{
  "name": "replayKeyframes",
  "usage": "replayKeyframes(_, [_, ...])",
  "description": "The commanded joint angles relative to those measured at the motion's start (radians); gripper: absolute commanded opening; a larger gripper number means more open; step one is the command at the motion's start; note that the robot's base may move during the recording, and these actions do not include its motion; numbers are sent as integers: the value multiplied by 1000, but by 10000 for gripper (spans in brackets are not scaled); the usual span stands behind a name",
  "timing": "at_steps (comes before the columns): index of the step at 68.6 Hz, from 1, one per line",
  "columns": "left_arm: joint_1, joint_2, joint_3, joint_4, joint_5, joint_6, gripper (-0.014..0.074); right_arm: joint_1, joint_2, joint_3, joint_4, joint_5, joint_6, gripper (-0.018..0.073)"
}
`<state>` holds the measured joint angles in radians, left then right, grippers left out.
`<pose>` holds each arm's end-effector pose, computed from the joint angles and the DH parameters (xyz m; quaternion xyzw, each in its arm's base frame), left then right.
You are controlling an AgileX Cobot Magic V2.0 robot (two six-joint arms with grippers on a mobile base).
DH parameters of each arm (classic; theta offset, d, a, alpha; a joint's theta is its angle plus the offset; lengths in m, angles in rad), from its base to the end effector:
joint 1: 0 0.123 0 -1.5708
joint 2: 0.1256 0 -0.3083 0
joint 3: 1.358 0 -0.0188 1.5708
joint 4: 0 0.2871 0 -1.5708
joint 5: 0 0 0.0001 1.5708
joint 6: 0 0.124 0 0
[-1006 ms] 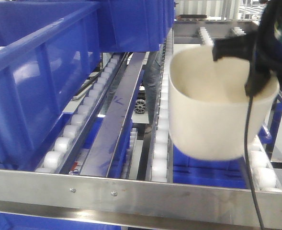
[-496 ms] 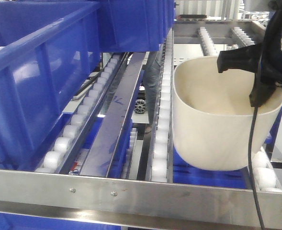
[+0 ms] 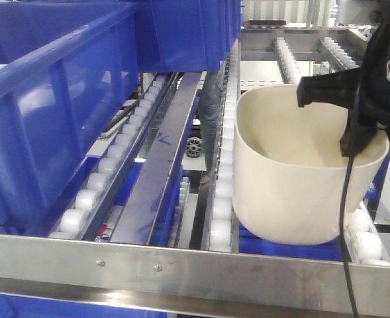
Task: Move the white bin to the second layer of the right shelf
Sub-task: 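Move the right gripper forward and lower the bin onto the rollers, then open the right gripper and withdraw it from the bin rim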
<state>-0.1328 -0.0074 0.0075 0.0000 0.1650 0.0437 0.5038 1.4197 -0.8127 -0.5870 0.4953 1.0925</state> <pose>0.1009 -0.0135 0.1933 0.0647 0.7312 -0.0302 0.6784 0.2968 0.1263 0.2081 0.0689 0.9410 0.0470 0.3280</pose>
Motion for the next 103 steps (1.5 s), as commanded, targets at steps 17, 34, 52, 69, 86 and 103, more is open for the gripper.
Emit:
replayKeyframes(17, [-3,-14,37,0,-88,-5,85,-5,-29,-3,-22,-36,2,182])
replayKeyframes(34, [-3,-14,37,0,-88,-5,85,-5,-45,-3,-22,-63,2,440])
replayKeyframes(52, [-3,-14,37,0,-88,-5,85,-21,-176,-4,7,-10,-56,439])
replayKeyframes(69, [-3,-14,37,0,-88,-5,85,-185,-334,4,155,103,-420,412])
replayKeyframes(86, [-3,-14,37,0,-88,-5,85,-462,-552,162,423,-72,-939,115])
replayKeyframes(103, [-3,-14,37,0,-88,-5,85,-604,-774,392,679,-404,-1180,22])
